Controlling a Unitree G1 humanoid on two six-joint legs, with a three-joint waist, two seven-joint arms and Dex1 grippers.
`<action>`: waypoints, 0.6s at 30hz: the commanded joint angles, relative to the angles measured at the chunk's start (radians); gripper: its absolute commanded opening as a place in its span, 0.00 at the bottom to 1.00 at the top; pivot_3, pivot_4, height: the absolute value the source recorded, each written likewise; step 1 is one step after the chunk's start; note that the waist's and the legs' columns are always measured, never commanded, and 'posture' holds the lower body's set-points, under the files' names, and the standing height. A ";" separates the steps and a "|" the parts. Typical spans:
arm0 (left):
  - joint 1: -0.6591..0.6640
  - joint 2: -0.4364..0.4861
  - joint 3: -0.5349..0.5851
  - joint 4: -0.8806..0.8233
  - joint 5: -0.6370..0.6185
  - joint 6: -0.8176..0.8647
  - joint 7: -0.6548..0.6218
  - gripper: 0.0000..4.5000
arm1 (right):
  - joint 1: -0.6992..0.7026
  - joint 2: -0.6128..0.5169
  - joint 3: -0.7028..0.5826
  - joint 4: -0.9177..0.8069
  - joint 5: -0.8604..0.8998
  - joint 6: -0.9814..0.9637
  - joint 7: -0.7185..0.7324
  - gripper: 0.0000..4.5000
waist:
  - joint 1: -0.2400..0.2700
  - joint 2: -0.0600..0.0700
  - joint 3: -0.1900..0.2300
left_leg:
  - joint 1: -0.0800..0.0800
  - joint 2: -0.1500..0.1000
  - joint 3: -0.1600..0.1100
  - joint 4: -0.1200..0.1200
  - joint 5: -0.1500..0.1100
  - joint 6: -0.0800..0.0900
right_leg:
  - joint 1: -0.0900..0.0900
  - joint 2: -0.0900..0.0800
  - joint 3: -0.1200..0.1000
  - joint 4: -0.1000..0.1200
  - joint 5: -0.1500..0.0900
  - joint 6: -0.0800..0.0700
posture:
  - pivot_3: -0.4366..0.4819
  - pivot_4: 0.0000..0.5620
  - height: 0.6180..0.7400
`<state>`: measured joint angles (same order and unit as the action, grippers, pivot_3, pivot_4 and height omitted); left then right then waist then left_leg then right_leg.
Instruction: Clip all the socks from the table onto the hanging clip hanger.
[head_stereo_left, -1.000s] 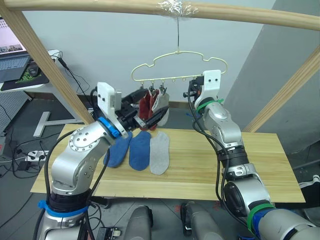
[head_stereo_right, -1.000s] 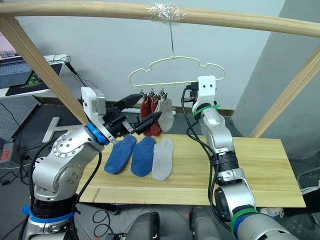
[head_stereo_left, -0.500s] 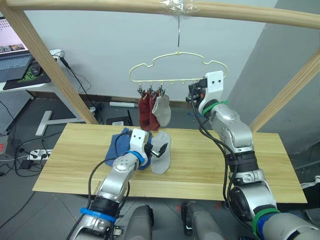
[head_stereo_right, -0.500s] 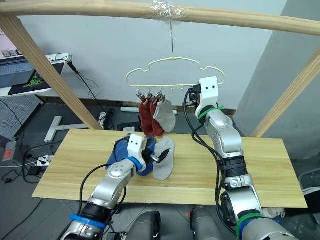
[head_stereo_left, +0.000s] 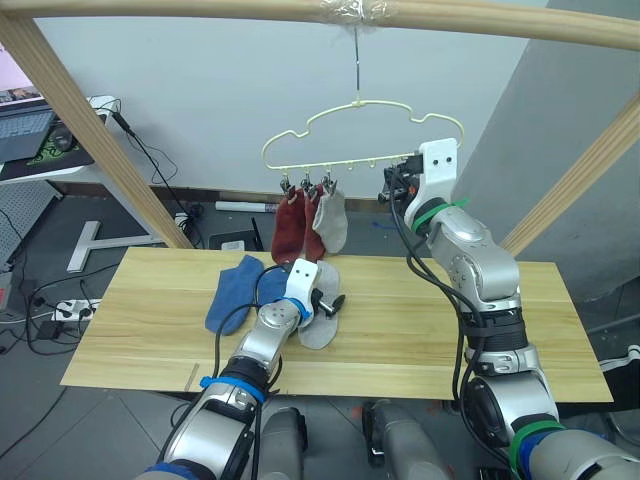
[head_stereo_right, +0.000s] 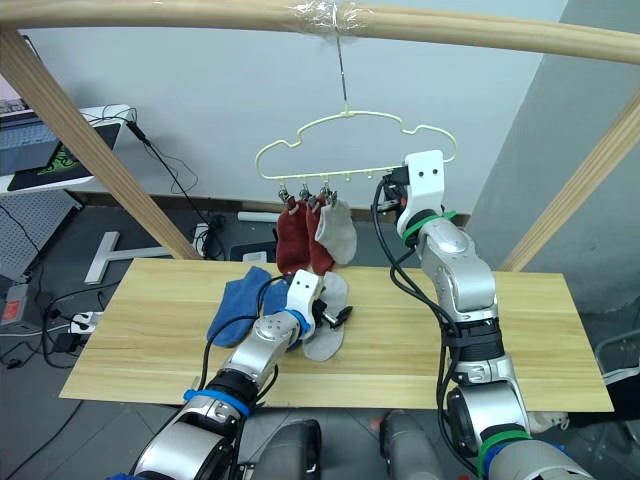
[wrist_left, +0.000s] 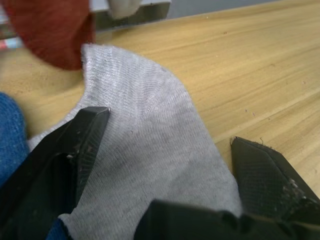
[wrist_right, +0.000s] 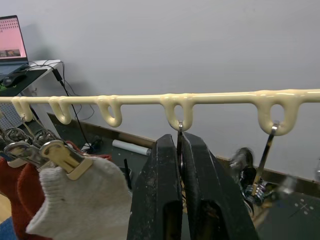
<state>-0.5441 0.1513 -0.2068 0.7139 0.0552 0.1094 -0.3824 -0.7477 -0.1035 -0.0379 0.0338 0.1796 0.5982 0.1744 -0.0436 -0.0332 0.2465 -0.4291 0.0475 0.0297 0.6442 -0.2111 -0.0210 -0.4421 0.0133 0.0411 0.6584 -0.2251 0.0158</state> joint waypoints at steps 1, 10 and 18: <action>0.041 -0.008 0.003 -0.031 -0.009 0.035 -0.032 0.81 | 0.013 -0.009 -0.020 -0.031 0.008 0.013 -0.010 0.00 | -0.001 0.000 0.000 | 0.000 0.000 0.000 0.000 0.000 0.000 | 0.000 0.000 0.000 0.000 0.000 0.000 | 0.38 0.52 1.00; 0.113 -0.026 0.009 -0.143 -0.021 0.051 -0.079 0.20 | 0.013 -0.019 -0.021 -0.033 0.014 0.022 0.002 0.00 | -0.002 0.000 0.000 | 0.000 0.001 0.000 0.000 0.000 0.000 | 0.000 -0.002 0.000 0.000 0.000 0.000 | 0.39 0.51 1.00; 0.130 -0.112 0.089 -0.306 -0.163 -0.016 -0.123 0.00 | -0.050 -0.038 -0.113 -0.014 0.132 0.181 0.029 0.00 | -0.001 0.000 0.003 | -0.001 0.001 0.000 0.000 0.000 0.000 | 0.000 -0.003 0.000 -0.001 0.000 0.000 | 0.39 0.48 1.00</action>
<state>-0.4038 0.0584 -0.1362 0.4943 -0.0611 0.1330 -0.4842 -0.7804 -0.1348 -0.1014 0.0229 0.2700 0.7154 0.2101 -0.0449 -0.0336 0.2498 -0.4310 0.0482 0.0292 0.6440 -0.2111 -0.0210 -0.4425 0.0107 0.0408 0.6571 -0.2252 0.0162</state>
